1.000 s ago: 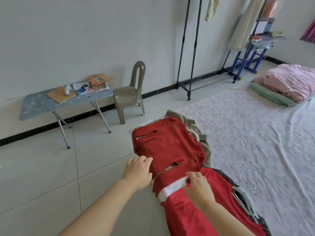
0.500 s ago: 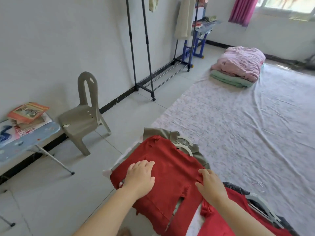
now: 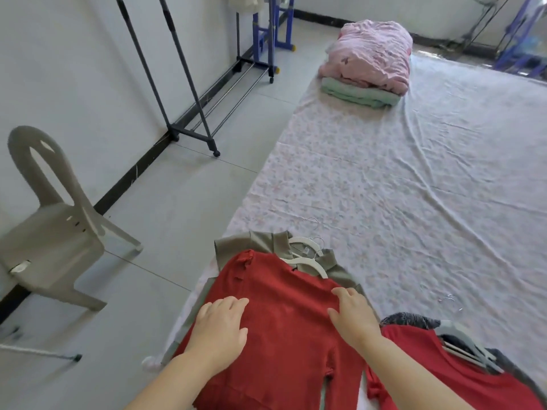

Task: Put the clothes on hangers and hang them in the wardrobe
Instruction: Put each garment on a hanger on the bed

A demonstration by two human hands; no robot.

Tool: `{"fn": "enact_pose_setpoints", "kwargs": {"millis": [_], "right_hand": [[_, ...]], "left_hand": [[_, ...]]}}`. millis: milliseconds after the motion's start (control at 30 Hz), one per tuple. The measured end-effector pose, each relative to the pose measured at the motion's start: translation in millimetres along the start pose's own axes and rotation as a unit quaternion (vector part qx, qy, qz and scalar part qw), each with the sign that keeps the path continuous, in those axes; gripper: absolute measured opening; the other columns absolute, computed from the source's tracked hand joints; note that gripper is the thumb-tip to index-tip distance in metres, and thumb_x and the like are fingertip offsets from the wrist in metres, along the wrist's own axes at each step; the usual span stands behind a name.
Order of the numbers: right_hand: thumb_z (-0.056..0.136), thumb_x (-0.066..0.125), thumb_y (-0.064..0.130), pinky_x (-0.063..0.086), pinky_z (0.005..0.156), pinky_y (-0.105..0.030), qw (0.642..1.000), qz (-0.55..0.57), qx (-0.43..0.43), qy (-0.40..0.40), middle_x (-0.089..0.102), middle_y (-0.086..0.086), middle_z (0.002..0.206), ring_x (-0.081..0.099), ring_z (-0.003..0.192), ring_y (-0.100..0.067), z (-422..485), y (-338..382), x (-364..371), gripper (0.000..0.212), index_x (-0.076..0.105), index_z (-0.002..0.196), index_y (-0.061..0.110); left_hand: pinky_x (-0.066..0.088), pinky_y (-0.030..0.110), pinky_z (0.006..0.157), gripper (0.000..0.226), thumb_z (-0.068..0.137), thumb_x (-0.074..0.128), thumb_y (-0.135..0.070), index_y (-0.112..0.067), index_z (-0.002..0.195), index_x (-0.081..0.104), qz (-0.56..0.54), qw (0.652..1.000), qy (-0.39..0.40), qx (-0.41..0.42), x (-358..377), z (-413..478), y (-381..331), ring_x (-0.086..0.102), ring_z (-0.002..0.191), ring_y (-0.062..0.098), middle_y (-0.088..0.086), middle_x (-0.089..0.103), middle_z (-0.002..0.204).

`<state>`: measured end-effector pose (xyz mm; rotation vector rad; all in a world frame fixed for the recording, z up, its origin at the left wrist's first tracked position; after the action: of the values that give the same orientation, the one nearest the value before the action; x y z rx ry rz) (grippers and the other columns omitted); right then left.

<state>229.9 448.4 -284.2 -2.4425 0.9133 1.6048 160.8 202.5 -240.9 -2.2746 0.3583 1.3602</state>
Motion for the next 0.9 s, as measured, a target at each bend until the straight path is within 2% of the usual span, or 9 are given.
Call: {"fn": "enact_pose_setpoints", "kwargs": {"millis": [233,433,600,733,900], "right_hand": [[0.090,0.051,0.032,0.039,0.093,-0.035,0.999,0.007,0.028,0.022,0.050,-0.002,0.125,0.046,0.116,-0.023,115.0,-13.9,42.6,0.038,0.047,0.126,0.020],[0.091,0.050,0.031,0.040,0.088,-0.034,0.999,-0.002,0.043,0.011,0.051,-0.004,0.120,0.049,0.110,-0.024,178.1,-29.7,84.4,0.035,0.048,0.123,0.017],[0.089,0.053,0.021,0.040,0.082,-0.036,0.997,0.031,0.064,-0.004,0.051,-0.006,0.112,0.050,0.104,-0.027,192.6,-41.3,106.8,0.025,0.048,0.112,0.013],[0.089,0.049,0.008,0.043,0.078,-0.041,0.994,0.067,0.063,-0.060,0.055,-0.011,0.106,0.052,0.099,-0.031,186.4,-43.0,93.4,0.021,0.055,0.109,0.007],[0.082,0.061,0.003,0.047,0.068,-0.041,0.980,0.145,0.029,-0.131,0.059,-0.011,0.097,0.056,0.091,-0.031,147.1,-32.2,60.0,0.017,0.062,0.100,0.003]], "left_hand": [[0.022,0.030,0.110,0.055,0.090,0.043,-0.037,-0.027,0.142,0.028,0.011,0.998,0.069,0.000,46.1,83.4,15.2,0.036,0.127,0.009,-0.012,0.038,0.137],[0.022,0.029,0.109,0.054,0.091,0.044,-0.036,-0.025,0.142,0.028,0.000,0.998,0.055,0.025,65.8,174.8,5.3,0.035,0.127,0.010,-0.011,0.039,0.137],[0.020,0.030,0.110,0.054,0.092,0.044,-0.035,-0.024,0.142,0.028,-0.003,0.997,0.069,0.039,89.0,205.6,-1.9,0.034,0.128,0.010,-0.010,0.039,0.137],[0.018,0.028,0.109,0.054,0.091,0.045,-0.034,-0.024,0.142,0.029,0.001,0.996,0.068,0.059,91.2,208.3,-9.1,0.034,0.127,0.010,-0.010,0.039,0.136],[0.022,0.024,0.107,0.054,0.092,0.044,-0.038,-0.021,0.141,0.030,-0.026,0.995,0.039,0.083,65.9,203.8,-22.3,0.033,0.128,0.010,-0.007,0.036,0.140]]}}
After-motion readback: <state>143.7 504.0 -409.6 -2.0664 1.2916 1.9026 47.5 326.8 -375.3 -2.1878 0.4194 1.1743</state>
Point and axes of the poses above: each hand's wrist, its own z-axis towards the middle knuckle, its own x-axis out of the palm, y = z × x, the point moved 7 cm from there along z, towards the middle knuckle
